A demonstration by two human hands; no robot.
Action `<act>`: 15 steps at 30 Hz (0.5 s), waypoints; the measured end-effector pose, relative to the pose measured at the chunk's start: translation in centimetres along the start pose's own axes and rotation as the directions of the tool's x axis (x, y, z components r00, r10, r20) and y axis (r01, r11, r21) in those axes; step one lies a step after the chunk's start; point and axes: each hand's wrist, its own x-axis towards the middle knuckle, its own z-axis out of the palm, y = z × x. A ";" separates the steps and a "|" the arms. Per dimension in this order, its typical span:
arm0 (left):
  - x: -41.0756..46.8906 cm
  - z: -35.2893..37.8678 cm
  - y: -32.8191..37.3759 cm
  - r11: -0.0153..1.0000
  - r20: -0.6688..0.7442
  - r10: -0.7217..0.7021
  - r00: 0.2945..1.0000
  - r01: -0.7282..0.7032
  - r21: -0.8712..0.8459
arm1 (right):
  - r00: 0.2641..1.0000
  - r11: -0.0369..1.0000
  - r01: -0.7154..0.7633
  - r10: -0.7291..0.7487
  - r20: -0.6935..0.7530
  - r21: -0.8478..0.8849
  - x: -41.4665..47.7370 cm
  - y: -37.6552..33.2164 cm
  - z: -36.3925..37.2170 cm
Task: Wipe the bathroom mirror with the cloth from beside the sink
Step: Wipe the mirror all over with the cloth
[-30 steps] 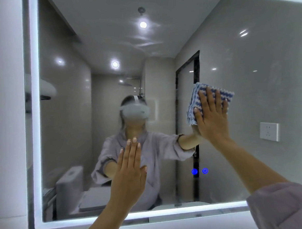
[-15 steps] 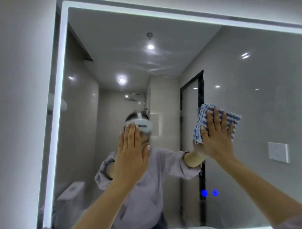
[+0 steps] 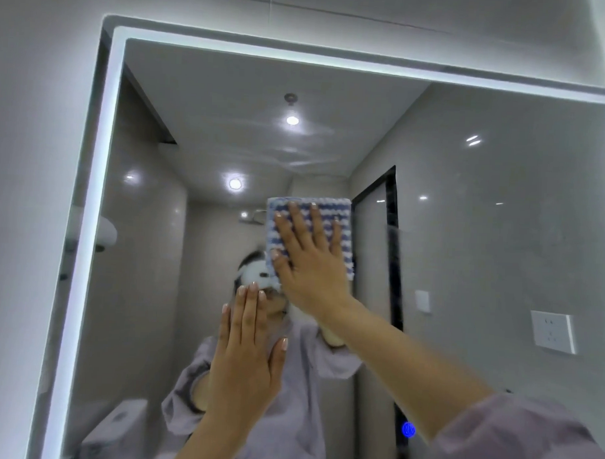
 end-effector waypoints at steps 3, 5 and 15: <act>0.0 0.0 0.0 1.000 0.019 -0.007 1.000 0.007 0.019 | 0.997 0.997 0.072 -0.072 0.003 0.032 0.6 -1.2 0.0; 0.0 0.0 0.0 1.000 0.017 -0.007 1.000 0.006 0.018 | 0.994 0.993 0.113 -0.113 -0.009 0.022 0.6 -0.3 -0.2; 0.0 -0.5 0.0 0.999 -0.024 0.019 1.000 -0.018 0.032 | 0.994 0.994 0.088 -0.092 -0.056 -0.071 -1.6 8.6 -1.0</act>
